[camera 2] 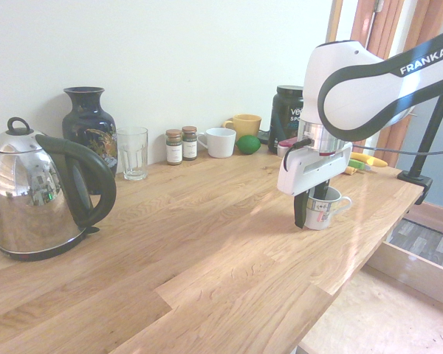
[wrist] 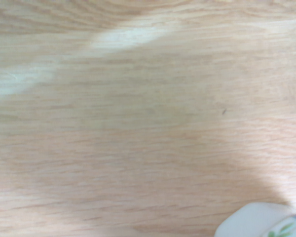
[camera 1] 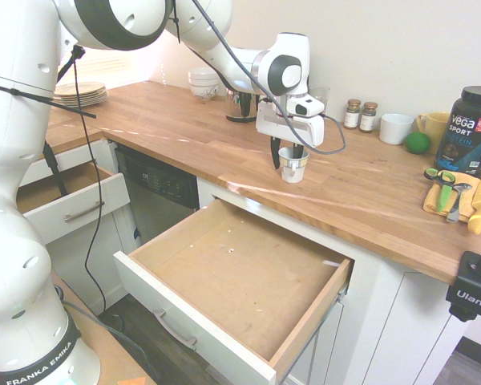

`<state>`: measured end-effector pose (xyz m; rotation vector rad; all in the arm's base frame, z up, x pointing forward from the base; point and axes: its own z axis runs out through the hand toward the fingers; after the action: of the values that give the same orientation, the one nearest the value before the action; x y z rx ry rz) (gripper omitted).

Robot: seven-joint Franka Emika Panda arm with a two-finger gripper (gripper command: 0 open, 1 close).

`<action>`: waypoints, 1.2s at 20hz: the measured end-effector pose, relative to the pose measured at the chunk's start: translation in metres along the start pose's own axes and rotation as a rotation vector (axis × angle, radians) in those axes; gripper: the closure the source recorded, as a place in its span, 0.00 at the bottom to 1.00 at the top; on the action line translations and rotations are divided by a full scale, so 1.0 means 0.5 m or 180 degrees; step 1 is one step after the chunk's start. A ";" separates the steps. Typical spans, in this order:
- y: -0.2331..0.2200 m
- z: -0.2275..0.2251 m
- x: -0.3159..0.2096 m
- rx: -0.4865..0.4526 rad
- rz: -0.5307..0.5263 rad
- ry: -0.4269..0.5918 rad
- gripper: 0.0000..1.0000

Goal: Put mug in the drawer

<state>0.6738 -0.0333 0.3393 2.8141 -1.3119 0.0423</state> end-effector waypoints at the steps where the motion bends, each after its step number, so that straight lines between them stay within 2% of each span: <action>1: 0.000 0.000 0.000 0.0000 -0.0015 0.0000 1.00; 19: 0.007 -0.009 0.005 0.0006 -0.0047 0.0020 1.00; 24: 0.008 -0.072 -0.021 0.0088 -0.0094 0.0083 1.00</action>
<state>0.6636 -0.0264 0.3748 2.8449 -1.2741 0.0967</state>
